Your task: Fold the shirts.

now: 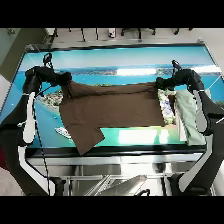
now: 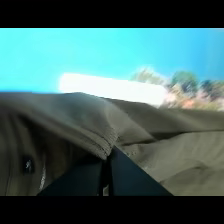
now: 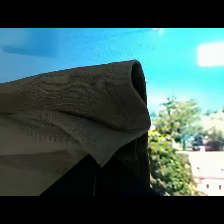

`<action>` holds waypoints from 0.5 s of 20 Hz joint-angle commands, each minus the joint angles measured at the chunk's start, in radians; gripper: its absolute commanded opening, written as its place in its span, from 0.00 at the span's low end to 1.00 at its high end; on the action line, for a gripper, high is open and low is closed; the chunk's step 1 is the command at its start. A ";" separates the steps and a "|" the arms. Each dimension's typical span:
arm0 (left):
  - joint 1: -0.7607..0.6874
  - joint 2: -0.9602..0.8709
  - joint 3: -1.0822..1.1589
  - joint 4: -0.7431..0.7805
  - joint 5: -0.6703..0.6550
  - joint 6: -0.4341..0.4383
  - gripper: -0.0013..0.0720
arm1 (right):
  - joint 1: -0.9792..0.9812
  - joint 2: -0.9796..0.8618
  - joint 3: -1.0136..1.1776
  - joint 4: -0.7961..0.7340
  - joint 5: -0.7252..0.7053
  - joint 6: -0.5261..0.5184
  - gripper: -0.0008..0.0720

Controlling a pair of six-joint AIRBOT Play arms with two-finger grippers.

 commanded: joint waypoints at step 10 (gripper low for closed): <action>0.030 -0.070 0.003 0.172 0.233 -0.075 0.04 | -0.006 -0.030 -0.002 -0.050 -0.034 0.042 0.04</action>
